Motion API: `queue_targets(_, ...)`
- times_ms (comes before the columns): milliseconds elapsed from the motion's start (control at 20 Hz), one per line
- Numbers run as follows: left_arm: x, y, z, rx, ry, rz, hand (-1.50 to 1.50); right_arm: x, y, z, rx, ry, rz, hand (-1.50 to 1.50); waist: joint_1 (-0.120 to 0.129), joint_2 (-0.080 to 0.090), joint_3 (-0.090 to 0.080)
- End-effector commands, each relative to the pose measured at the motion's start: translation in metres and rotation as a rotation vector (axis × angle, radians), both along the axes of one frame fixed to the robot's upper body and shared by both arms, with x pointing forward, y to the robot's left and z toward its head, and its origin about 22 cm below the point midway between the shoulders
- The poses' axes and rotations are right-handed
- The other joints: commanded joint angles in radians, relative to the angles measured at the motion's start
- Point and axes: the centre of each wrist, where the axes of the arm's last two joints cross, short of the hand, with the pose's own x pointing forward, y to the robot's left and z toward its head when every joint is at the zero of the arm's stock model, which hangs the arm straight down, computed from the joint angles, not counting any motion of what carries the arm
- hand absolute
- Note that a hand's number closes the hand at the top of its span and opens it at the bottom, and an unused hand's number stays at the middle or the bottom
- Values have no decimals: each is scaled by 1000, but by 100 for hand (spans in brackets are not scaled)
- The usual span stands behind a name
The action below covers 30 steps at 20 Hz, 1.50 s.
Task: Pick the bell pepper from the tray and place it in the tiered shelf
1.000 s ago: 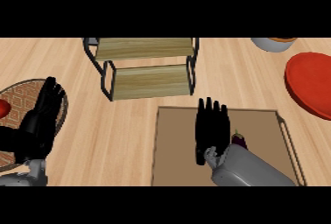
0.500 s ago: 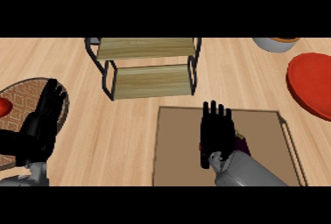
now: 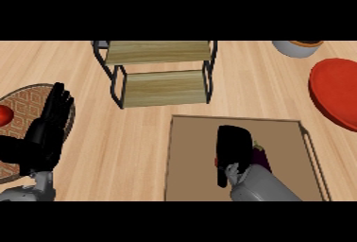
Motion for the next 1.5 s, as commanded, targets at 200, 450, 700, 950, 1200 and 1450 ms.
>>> queue_targets(200, 4, 7, 14, 5, -11, 3, 0, -21, 70, -5, -85, -25, 55, 150, 9, 8, 4)
queue_targets(450, 10, -8, 7, 2, -4, -57, 0, -36, 94, 5, 125, -49, 143, 150, 71, 20, 5)
queue_targets(700, 18, -19, 6, 5, -23, -43, 0, -52, 108, 20, 269, -102, 163, 150, 64, 16, 5)
queue_targets(950, 13, -12, 0, 12, -9, -60, 0, -52, 120, 49, 389, -135, 172, 150, 69, 12, 3)
queue_targets(1200, 14, -13, -7, -1, 14, -45, 0, -51, 118, 106, 637, -362, 140, 150, 39, -2, 3)
queue_targets(1450, 11, -13, -2, 8, 10, -22, 0, -36, 118, 142, 662, -550, 35, 150, 23, -10, 2)
